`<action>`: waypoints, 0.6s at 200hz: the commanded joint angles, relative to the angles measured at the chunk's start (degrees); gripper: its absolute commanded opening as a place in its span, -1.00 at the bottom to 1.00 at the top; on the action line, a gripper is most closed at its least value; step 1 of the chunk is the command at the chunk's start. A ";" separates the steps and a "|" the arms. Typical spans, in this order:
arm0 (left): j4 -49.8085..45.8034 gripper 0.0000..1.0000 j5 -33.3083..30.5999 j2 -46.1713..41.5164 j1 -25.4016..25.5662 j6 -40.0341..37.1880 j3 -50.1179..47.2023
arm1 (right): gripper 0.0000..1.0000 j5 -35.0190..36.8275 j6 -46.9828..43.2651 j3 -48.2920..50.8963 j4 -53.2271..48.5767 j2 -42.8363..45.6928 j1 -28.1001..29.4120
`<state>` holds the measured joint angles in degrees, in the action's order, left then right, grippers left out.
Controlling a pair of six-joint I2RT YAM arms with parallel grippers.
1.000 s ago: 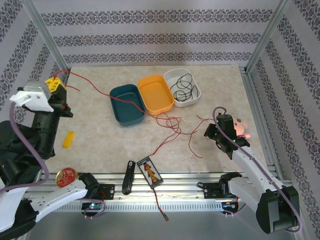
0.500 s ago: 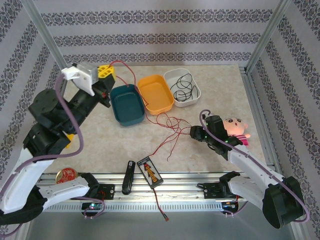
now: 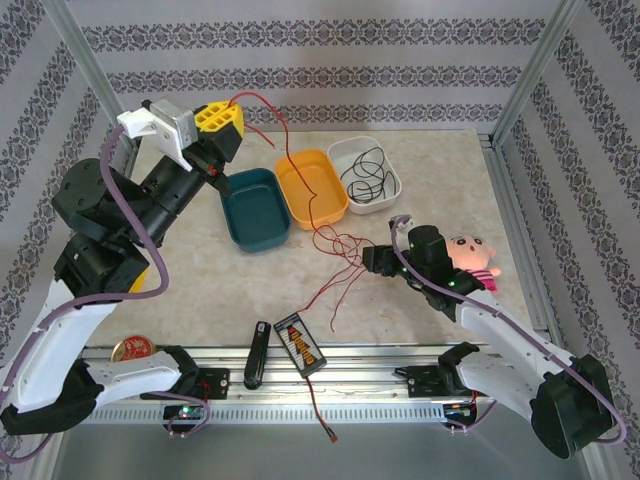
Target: Untangle the cables
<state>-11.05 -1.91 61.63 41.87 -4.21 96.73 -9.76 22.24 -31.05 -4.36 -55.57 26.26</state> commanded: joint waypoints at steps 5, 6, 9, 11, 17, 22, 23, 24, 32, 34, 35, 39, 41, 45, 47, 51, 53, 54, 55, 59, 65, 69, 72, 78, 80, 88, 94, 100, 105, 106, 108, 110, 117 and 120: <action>4.05 -1.00 0.90 1.78 -0.47 -0.42 2.53 | 0.19 -2.95 -2.32 -1.19 2.85 0.19 0.51; 4.04 -1.00 0.92 1.85 -0.47 -0.43 2.56 | 0.19 -3.19 -2.39 -1.15 2.99 0.24 0.62; 4.02 -1.00 0.89 2.02 -0.47 -0.40 2.65 | 0.19 -3.75 -2.63 -1.00 3.90 0.35 0.75; 4.15 -1.00 0.89 2.12 -0.47 -0.44 2.69 | 0.19 -4.05 -2.81 -0.89 4.42 0.50 0.90; 4.19 -1.00 0.87 2.36 -0.47 -0.49 2.85 | 0.19 -4.49 -3.35 -0.63 5.75 0.84 1.43; 4.33 -1.00 0.87 2.56 -0.47 -0.53 2.89 | 0.18 -4.37 -3.86 -0.43 6.80 1.07 1.80; 4.35 -1.00 0.86 2.55 -0.47 -0.58 2.87 | 0.18 -4.34 -4.00 -0.38 6.94 1.12 1.87; 4.36 -1.00 0.86 2.54 -0.47 -0.60 2.95 | 0.18 -4.32 -4.11 -0.35 7.23 1.10 1.96; 4.62 -1.00 0.91 2.74 -0.47 -0.60 2.98 | 0.18 -4.30 -5.21 0.01 9.02 1.17 2.45; 4.70 -1.00 0.94 2.78 -0.47 -0.62 3.02 | 0.18 -4.24 -5.48 0.13 9.44 1.17 2.58; 4.75 -1.00 0.94 2.84 -0.47 -0.62 3.02 | 0.18 -4.18 -5.64 0.21 9.71 1.17 2.62; 5.00 -1.00 1.01 2.86 -0.47 -0.51 3.03 | 0.17 -4.06 -6.13 0.47 10.61 1.04 2.86; 5.01 -1.00 0.96 2.81 -0.47 -0.53 3.03 | 0.17 -3.98 -6.30 0.64 11.13 1.00 2.88; 5.13 -1.00 0.95 2.85 -0.49 -0.53 3.02 | 0.16 -3.85 -6.69 0.91 12.07 0.79 3.05; 5.20 -1.00 1.01 2.83 -0.48 -0.54 3.03 | 0.15 -3.86 -6.93 1.08 12.59 0.70 3.13; 5.31 -1.00 1.05 2.81 -0.46 -0.54 3.03 | 0.14 -4.13 -7.30 1.36 13.57 0.45 3.18; 5.37 -1.00 1.10 2.84 -0.47 -0.54 3.03 | 0.13 -4.24 -7.43 1.52 13.98 0.22 3.29; 5.40 -1.00 1.07 2.91 -0.47 -0.49 3.03 | 0.13 -4.36 -7.54 1.56 14.18 0.12 3.32; 5.41 -1.00 1.05 2.90 -0.47 -0.47 3.03 | 0.13 -4.46 -7.64 1.63 14.41 0.03 3.39; 5.54 -1.00 1.05 2.90 -0.47 -0.44 3.03 | 0.11 -4.80 -7.91 1.88 15.24 -0.33 3.57; 5.45 -1.00 0.99 2.97 -0.47 -0.53 3.18 | 0.09 -5.25 -8.43 2.18 16.29 -0.81 3.92; 5.35 -1.00 0.90 3.10 -0.47 -0.54 3.28 | 0.08 -5.35 -8.81 2.34 16.79 -1.16 4.24; 5.26 -1.00 0.79 3.12 -0.47 -0.58 3.41 | 0.07 -5.31 -9.11 2.49 17.08 -1.29 4.58; 5.14 -1.00 0.37 3.19 -0.47 -0.75 3.63 | 0.06 -5.12 -9.69 2.85 17.58 -1.74 5.17; 5.09 -1.00 0.23 3.27 -0.47 -0.77 3.68 | 0.06 -5.06 -9.81 2.99 17.84 -1.76 5.37; 4.99 -1.00 -0.37 3.30 -0.47 -1.01 3.90 | 0.06 -4.63 -10.27 3.64 18.64 -1.98 6.21; 4.90 -1.00 -0.90 3.41 -0.47 -1.35 4.03 | 0.06 -4.33 -10.53 4.32 19.27 -1.84 6.76; 4.84 -1.00 -1.49 3.45 -0.45 -1.56 4.23 | 0.07 -4.14 -10.67 4.87 19.86 -1.80 7.22; 4.81 -1.00 -2.03 3.47 -0.47 -1.83 4.34 | 0.08 -3.83 -10.69 5.38 20.15 -1.74 7.52; 4.81 -1.00 -2.13 3.48 -0.47 -1.93 4.39 | 0.08 -3.81 -10.71 5.47 20.21 -1.65 7.55; 4.85 -1.00 -2.31 3.52 -0.47 -2.05 4.42 | 0.09 -3.70 -10.68 5.58 20.32 -1.65 7.68; 4.86 -1.00 -2.44 3.55 -0.47 -2.15 4.50 | 0.10 -3.58 -10.67 5.78 20.39 -1.56 7.73; 4.88 -1.00 -3.01 3.58 -0.47 -2.52 4.63 | 0.11 -3.31 -10.78 6.20 20.32 -1.43 8.13; 4.96 -1.00 -3.21 3.59 -0.47 -2.70 4.74 | 0.12 -3.26 -10.89 6.28 20.31 -1.46 8.25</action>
<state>-9.72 -2.66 65.32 41.89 -4.71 99.37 -13.37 13.45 -26.57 11.94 -57.19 33.30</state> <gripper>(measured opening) 0.041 0.548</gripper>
